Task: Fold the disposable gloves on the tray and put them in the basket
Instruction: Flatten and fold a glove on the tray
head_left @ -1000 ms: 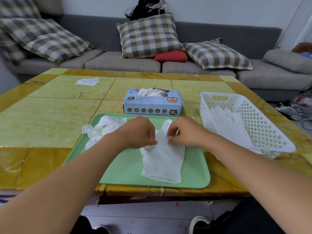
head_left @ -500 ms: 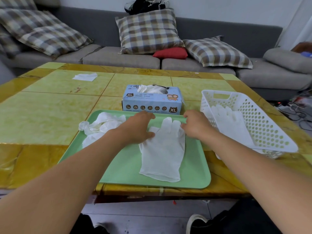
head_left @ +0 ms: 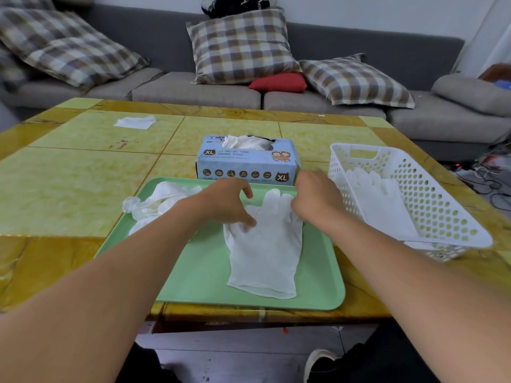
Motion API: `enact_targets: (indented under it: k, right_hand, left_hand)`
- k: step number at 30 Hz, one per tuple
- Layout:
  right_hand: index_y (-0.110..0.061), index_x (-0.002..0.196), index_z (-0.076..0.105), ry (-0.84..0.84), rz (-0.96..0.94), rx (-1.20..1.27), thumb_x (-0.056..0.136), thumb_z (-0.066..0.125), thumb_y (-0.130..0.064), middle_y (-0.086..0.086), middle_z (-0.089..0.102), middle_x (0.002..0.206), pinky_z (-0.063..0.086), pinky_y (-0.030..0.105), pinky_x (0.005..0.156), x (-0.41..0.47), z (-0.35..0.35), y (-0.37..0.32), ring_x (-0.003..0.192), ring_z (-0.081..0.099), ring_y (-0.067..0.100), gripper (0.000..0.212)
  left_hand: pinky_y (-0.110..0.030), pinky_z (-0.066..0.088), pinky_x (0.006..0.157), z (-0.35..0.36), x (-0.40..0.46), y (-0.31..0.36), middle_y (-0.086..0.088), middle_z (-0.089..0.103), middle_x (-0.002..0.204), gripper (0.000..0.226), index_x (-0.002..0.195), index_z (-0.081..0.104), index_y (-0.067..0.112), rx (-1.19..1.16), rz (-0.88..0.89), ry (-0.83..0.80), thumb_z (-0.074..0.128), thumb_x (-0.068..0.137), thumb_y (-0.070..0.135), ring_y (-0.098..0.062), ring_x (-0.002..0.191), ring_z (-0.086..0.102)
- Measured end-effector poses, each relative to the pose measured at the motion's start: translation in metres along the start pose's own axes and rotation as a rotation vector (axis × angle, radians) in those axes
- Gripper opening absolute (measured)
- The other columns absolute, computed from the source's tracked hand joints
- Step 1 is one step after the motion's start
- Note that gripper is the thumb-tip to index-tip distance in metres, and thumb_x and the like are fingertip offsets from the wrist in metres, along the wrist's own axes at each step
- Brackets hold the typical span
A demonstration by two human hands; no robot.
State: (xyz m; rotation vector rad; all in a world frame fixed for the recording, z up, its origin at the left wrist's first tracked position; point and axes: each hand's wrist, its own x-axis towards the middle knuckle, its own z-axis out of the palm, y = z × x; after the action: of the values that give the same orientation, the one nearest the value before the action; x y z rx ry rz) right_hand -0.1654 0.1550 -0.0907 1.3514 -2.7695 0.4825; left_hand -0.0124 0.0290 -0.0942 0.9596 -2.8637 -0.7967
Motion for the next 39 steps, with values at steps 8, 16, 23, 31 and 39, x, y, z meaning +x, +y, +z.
enact_targets:
  k: [8,16,23,31,39]
  right_hand:
    - [-0.02,0.101,0.07,-0.215,-0.287,0.278,0.072,0.089,-0.032,-0.005,0.062,0.085,0.048,0.028,0.067,0.004,0.027,-0.03,0.074,0.059,0.01,0.037]
    - [-0.019,0.077,0.063,0.065,0.028,0.38,0.085,0.073,-0.023,0.0,0.068,0.085,0.047,0.029,0.069,0.018,0.026,-0.024,0.086,0.066,0.022,0.013]
    - [-0.016,0.083,0.07,-0.145,-0.048,0.034,0.074,0.082,-0.017,0.0,0.067,0.087,0.056,0.034,0.072,0.0,-0.001,0.0,0.083,0.066,0.023,0.015]
    - [-0.008,0.086,0.067,-0.073,0.141,0.007,0.087,0.069,-0.01,0.01,0.066,0.091,0.053,0.032,0.068,0.001,0.016,0.029,0.083,0.065,0.031,0.003]
    - [-0.022,0.094,0.07,-0.252,-0.333,0.219,0.082,0.078,-0.02,-0.004,0.067,0.093,0.051,0.028,0.075,-0.018,-0.005,-0.01,0.081,0.062,0.011,0.015]
  left_hand:
    - [-0.025,0.043,0.08,-0.003,-0.007,-0.01,0.004,0.054,0.121,0.089,0.137,0.047,0.025,0.006,-0.006,-0.088,0.094,0.062,0.037,-0.016,0.101,0.055]
    - [-0.037,0.041,0.106,0.001,-0.009,-0.014,-0.008,0.029,0.15,0.122,0.149,0.02,0.024,0.069,-0.013,-0.032,0.096,0.056,0.044,-0.027,0.133,0.044]
    - [-0.031,0.043,0.089,-0.001,-0.013,-0.009,0.002,0.041,0.124,0.078,0.124,0.053,0.028,0.142,0.126,0.061,0.088,0.062,0.059,-0.02,0.109,0.051]
    - [-0.025,0.035,0.101,0.006,-0.021,-0.004,0.014,0.038,0.148,0.095,0.147,0.043,0.028,0.212,0.181,-0.172,0.083,0.068,0.062,-0.009,0.116,0.043]
    - [-0.021,0.039,0.088,0.001,-0.025,-0.003,0.01,0.045,0.139,0.084,0.141,0.05,0.024,0.157,0.219,-0.049,0.084,0.071,0.055,-0.009,0.104,0.048]
